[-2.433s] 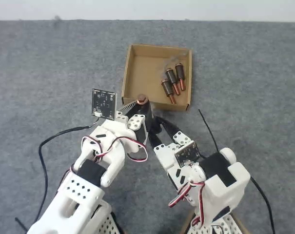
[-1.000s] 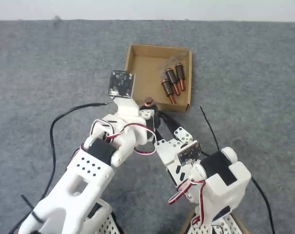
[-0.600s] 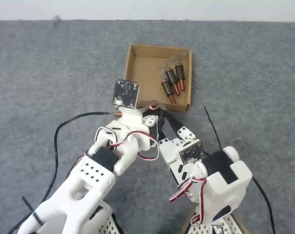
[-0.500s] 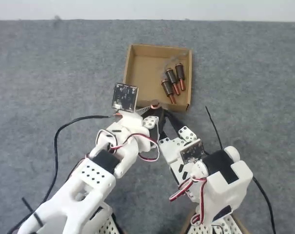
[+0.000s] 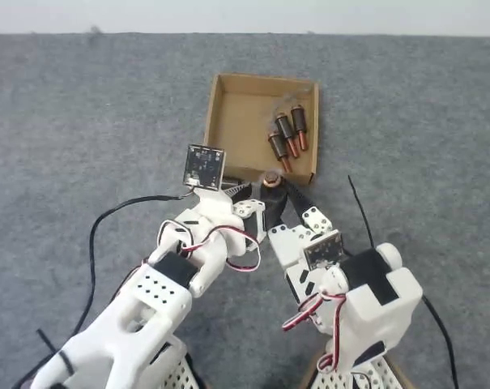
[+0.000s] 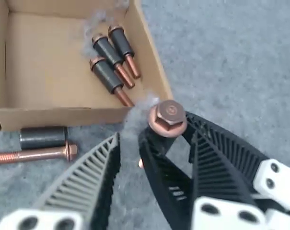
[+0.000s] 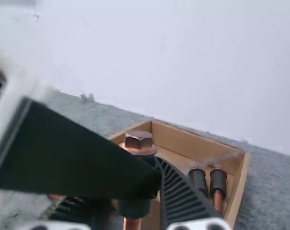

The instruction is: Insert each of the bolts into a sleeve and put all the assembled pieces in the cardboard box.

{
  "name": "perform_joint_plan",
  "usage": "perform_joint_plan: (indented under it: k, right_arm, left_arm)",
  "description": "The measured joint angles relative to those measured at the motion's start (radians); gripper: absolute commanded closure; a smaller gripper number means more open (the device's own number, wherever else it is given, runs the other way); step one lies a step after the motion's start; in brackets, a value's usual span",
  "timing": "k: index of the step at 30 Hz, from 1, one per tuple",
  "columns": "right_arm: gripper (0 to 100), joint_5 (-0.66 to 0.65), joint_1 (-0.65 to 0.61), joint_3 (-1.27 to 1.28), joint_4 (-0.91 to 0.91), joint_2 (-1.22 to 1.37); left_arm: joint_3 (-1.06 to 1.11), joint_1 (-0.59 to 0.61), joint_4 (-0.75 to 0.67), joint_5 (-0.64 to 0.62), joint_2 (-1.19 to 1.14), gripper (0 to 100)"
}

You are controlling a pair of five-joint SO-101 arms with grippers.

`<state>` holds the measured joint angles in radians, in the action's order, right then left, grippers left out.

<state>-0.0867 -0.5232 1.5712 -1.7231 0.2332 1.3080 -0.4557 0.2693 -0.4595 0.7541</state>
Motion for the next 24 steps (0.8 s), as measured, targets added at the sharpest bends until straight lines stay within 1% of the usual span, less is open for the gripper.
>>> perform_joint_plan:
  k: [3, 5, 14, 18, 24]
  right_arm:
    - [99.1, 0.0, 0.0, 0.0, 0.0, 0.0]
    - [99.1, 0.0, 0.012, 0.0, 0.0, 0.0]
    - [99.1, -0.003, 0.009, -0.058, 0.0, 0.084]
    - [99.1, -0.003, 0.008, -0.058, 0.0, 0.086]
    - [99.1, -0.003, 0.008, -0.058, 0.0, 0.086]
  left_arm:
    - [0.0, 0.0, 0.002, 0.0, 0.008, 76]
    - [0.0, 0.0, 0.035, 0.0, 0.043, 76]
    - [0.0, 0.003, 0.244, 0.005, 0.397, 76]
    - [0.0, 0.055, 0.278, 0.005, 0.488, 76]
    - [0.0, 0.196, 0.281, 0.005, 0.516, 76]
